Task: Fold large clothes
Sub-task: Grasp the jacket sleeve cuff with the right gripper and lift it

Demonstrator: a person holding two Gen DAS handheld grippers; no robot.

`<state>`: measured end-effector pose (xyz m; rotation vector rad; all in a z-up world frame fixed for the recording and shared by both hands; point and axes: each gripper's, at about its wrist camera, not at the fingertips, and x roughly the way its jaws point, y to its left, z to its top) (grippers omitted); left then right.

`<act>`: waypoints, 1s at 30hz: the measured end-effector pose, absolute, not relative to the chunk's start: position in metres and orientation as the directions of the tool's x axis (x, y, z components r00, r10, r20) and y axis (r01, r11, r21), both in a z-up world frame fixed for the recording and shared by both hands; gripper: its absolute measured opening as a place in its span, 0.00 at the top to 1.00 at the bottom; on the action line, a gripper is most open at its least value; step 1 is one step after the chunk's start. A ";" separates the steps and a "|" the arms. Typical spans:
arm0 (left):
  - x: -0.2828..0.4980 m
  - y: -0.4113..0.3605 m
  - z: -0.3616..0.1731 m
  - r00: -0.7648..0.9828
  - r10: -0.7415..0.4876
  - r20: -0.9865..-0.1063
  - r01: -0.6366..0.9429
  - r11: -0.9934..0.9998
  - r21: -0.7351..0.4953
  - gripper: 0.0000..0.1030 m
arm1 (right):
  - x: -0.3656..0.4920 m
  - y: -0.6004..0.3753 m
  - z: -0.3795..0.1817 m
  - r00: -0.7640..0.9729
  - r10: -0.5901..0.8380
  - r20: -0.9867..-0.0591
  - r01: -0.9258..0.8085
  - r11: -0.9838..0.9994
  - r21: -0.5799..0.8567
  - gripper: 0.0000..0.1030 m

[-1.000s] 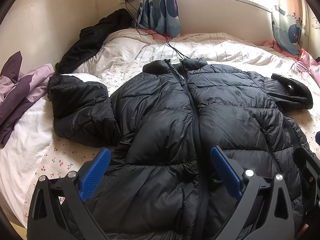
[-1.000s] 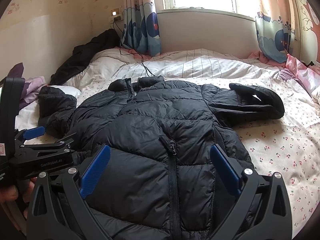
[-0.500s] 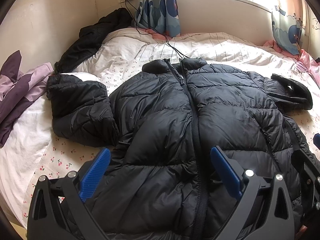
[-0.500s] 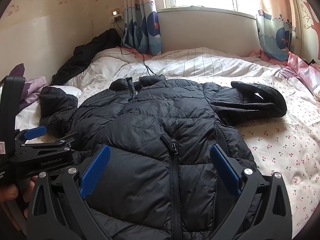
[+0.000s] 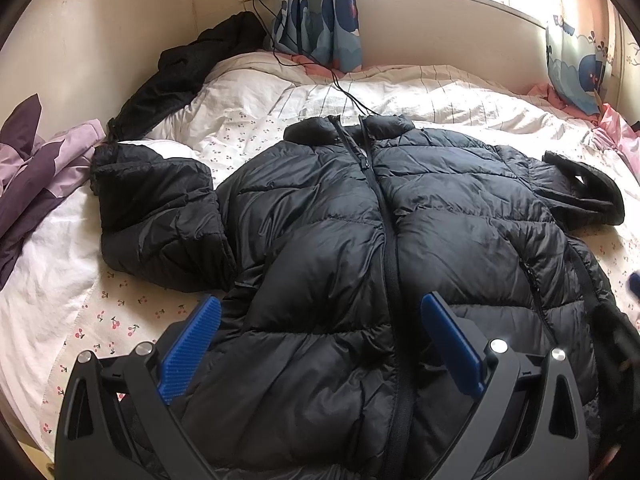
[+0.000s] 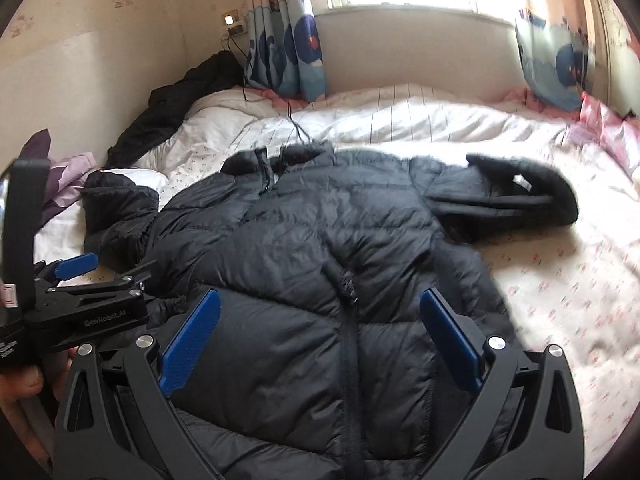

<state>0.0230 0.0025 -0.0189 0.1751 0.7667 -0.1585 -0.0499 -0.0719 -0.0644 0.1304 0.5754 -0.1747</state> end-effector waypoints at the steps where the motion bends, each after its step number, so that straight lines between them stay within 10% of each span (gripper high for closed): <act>1: 0.025 0.003 -0.019 0.708 -0.081 -0.701 0.203 0.975 0.092 0.07 | -0.050 -0.078 -0.056 0.831 -0.161 -0.533 0.215 0.976 0.039 0.07; 7: 0.033 0.009 -0.019 0.689 -0.099 -0.718 0.188 0.981 0.046 0.07 | 0.015 -0.182 -0.011 0.766 -0.367 -0.528 0.308 0.930 -0.199 0.06; 14: 0.043 0.005 -0.028 0.669 -0.090 -0.738 0.195 0.979 0.057 0.07 | 0.155 -0.299 -0.048 0.508 -0.377 -0.775 0.238 0.925 -0.295 0.09; 16: 0.044 0.005 -0.030 0.662 -0.089 -0.744 0.202 0.977 0.062 0.07 | 0.175 -0.314 -0.071 0.440 -0.388 -0.810 0.223 0.921 -0.320 0.22; 20: 0.045 0.002 -0.033 0.663 -0.083 -0.744 0.209 0.975 0.077 0.07 | 0.194 -0.351 -0.107 0.330 -0.451 -0.830 0.262 0.888 -0.378 0.87; 30: 0.045 0.005 -0.033 0.667 -0.080 -0.741 0.197 0.978 0.072 0.07 | -0.048 -0.550 -0.063 0.718 -0.345 -0.605 0.687 0.495 0.533 0.97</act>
